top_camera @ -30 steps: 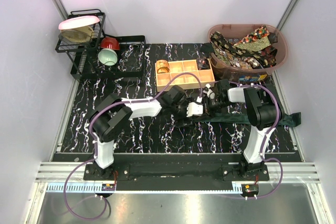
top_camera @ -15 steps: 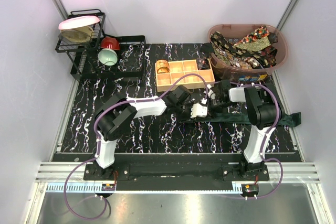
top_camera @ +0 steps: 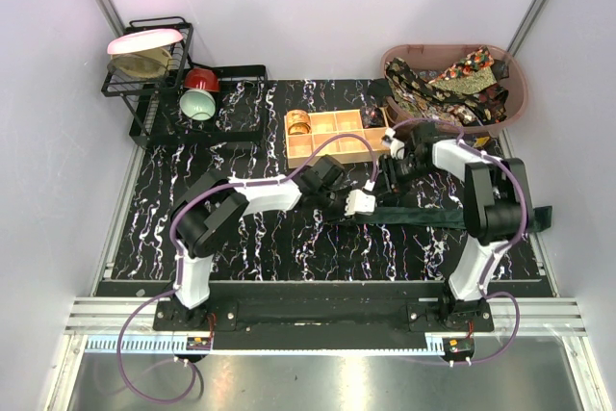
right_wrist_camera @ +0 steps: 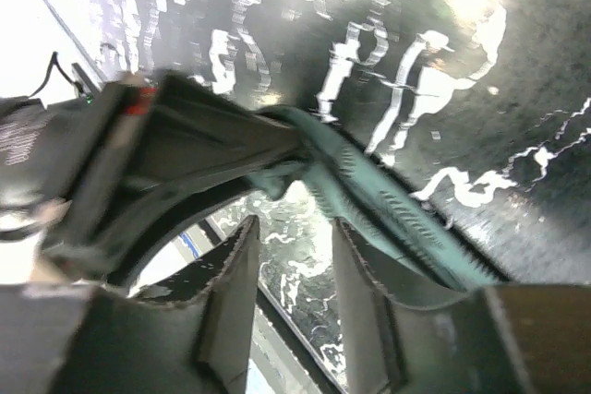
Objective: Roll the ties
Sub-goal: Roll the tie at the center of the board.
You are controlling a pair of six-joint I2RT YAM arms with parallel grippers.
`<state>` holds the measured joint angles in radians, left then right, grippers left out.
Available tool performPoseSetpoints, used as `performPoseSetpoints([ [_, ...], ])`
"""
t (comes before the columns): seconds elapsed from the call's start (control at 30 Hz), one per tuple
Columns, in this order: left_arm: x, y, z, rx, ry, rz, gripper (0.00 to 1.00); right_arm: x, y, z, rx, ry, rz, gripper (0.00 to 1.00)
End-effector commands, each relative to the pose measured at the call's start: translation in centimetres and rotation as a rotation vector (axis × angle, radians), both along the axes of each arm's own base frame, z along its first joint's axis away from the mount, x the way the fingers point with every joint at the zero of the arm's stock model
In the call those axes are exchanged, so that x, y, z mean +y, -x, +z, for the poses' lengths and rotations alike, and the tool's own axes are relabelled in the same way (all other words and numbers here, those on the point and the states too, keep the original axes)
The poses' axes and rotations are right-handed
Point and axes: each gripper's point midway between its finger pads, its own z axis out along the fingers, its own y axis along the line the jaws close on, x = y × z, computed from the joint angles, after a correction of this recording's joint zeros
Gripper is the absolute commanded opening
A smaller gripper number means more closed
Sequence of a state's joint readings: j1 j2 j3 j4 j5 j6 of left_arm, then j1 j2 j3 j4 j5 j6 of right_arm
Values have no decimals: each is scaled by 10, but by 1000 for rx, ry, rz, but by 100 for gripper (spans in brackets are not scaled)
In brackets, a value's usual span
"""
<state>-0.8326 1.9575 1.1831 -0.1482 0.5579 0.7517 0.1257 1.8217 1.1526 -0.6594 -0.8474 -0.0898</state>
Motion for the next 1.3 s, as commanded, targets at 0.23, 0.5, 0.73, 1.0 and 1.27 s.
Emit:
performPoseSetpoints([
  [0.23, 25, 20, -11, 67, -50, -25, 15, 3, -10, -51, 183, 63, -79, 31],
  [0.5, 15, 3, 17, 71, 58, 70, 12, -6, 3, -82, 230, 186, -72, 3],
  [0.73, 9, -14, 41, 94, 142, 185, 11, -12, 7, -89, 242, 226, -58, 0],
  [1.0, 9, -29, 29, 94, 117, 275, 10, -12, 8, -91, 254, 227, -60, 0],
  [1.27, 25, -16, -7, 156, -22, 258, 9, 2, -11, -40, 137, 117, -31, 14],
])
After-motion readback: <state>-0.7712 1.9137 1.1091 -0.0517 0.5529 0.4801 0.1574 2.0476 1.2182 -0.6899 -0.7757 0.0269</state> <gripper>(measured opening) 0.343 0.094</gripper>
